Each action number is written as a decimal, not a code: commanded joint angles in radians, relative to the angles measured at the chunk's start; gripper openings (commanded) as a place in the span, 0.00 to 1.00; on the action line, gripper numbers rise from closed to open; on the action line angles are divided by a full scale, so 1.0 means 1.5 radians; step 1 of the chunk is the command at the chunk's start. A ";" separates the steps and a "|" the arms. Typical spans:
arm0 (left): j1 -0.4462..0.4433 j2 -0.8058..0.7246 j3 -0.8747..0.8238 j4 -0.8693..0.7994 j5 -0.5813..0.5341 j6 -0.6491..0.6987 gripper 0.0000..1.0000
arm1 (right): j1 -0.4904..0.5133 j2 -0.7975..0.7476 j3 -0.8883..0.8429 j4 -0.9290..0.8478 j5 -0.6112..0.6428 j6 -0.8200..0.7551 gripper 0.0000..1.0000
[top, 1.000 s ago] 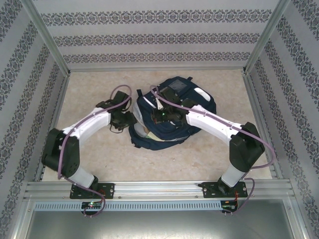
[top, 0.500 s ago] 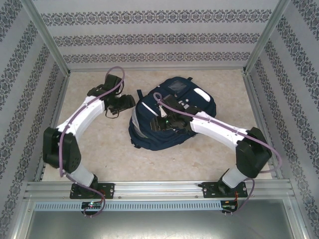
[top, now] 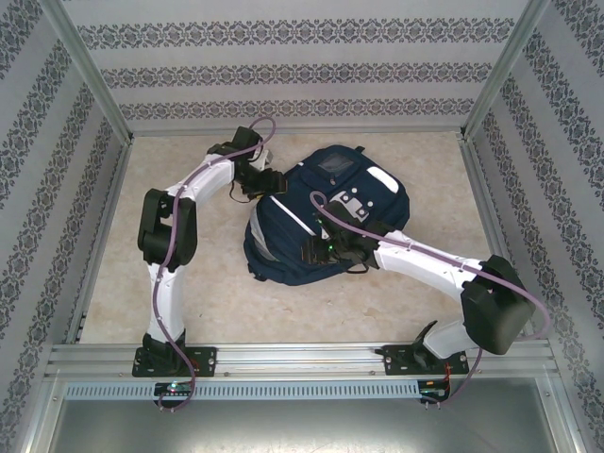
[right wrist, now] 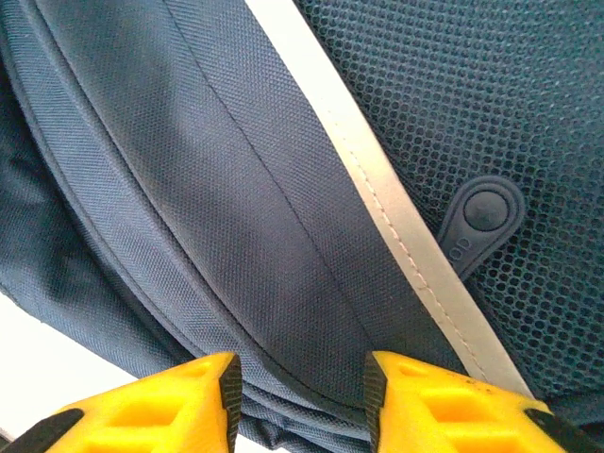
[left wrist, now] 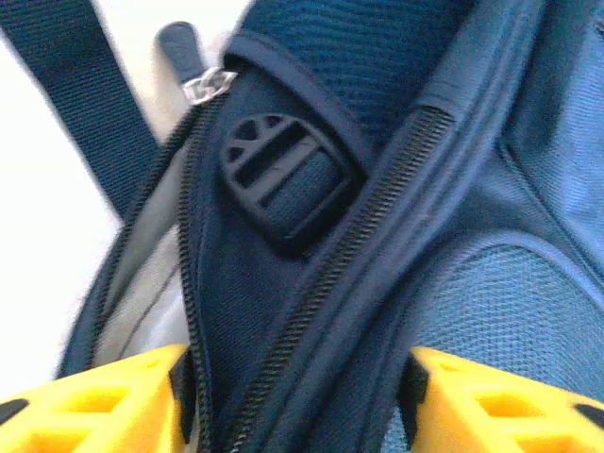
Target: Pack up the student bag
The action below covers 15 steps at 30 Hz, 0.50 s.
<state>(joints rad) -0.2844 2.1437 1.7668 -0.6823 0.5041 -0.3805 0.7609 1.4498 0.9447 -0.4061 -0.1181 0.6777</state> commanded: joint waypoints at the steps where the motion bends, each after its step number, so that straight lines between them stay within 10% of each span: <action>1: -0.020 -0.011 -0.055 -0.002 0.050 0.010 0.42 | -0.018 0.021 -0.015 -0.021 0.037 0.012 0.42; 8: -0.021 -0.137 -0.284 0.113 0.061 -0.056 0.00 | -0.077 0.065 0.015 -0.030 0.046 -0.036 0.41; 15: -0.072 -0.314 -0.487 0.174 0.023 -0.138 0.00 | -0.170 0.158 0.108 -0.052 0.049 -0.104 0.43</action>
<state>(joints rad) -0.3042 1.7355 1.1366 -0.3008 0.4862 -0.5365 0.5797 1.5944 1.0599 -0.5594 -0.1505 0.5938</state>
